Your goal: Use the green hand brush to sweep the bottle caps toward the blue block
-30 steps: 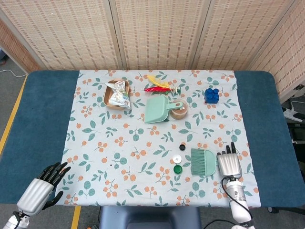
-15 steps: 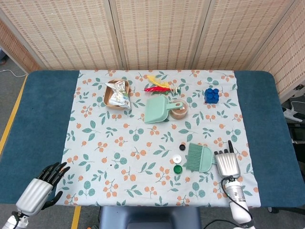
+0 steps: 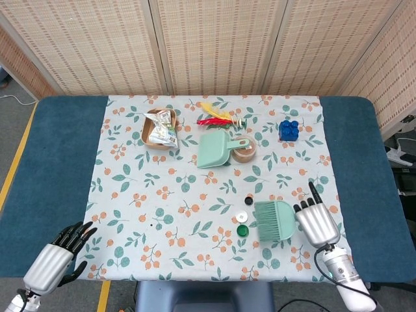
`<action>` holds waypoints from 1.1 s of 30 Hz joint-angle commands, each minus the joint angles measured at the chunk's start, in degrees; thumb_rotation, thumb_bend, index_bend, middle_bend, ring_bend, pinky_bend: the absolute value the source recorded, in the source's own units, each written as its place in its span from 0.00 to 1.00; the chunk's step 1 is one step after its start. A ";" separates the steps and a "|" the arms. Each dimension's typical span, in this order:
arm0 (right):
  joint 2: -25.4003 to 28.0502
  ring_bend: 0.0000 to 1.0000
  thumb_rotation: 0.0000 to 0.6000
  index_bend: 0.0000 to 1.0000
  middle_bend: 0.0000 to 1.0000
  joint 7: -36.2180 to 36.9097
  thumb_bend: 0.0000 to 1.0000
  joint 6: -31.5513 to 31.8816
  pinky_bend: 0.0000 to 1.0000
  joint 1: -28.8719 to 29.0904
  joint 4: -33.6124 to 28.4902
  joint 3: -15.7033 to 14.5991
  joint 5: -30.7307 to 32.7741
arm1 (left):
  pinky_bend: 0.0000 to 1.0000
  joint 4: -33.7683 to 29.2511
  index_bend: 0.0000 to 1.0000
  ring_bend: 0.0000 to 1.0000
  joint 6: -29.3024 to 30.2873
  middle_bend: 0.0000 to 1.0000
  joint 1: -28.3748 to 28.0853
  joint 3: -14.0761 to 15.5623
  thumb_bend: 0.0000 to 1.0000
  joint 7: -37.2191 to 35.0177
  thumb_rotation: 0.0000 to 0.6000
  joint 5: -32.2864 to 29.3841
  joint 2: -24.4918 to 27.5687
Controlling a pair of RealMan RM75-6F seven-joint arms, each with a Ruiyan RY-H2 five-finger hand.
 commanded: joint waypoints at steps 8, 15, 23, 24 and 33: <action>5.25 0.43 1.00 0.98 0.77 -25.79 0.51 -4.38 0.00 3.88 -15.22 -1.86 -9.66 | 0.15 -0.20 0.00 0.00 -0.05 0.00 0.02 0.20 0.40 0.51 1.00 0.44 -0.21; -4.74 0.43 1.00 0.98 0.77 -45.27 0.51 -12.86 0.00 8.69 -14.65 1.79 -1.56 | 0.15 0.11 0.00 0.00 0.10 0.00 -0.12 -0.04 0.40 -0.88 1.00 -0.10 0.19; -11.57 0.44 1.00 0.98 0.77 -57.18 0.51 -14.34 0.00 12.78 -9.77 3.00 6.35 | 0.15 0.22 0.00 0.00 0.43 0.00 0.04 -0.14 0.40 -1.30 1.00 -0.39 0.36; -11.63 0.44 1.00 0.98 0.77 -57.55 0.51 -14.26 0.00 13.07 -9.50 2.93 6.92 | 0.15 0.22 0.00 0.00 0.48 0.00 0.07 -0.17 0.40 -1.31 1.00 -0.46 0.38; -10.19 0.44 1.00 0.98 0.77 -59.24 0.51 -12.62 0.00 15.48 -6.70 1.76 9.50 | 0.15 0.34 0.00 0.00 0.37 0.00 0.19 -0.14 0.40 -0.93 1.00 -0.50 0.17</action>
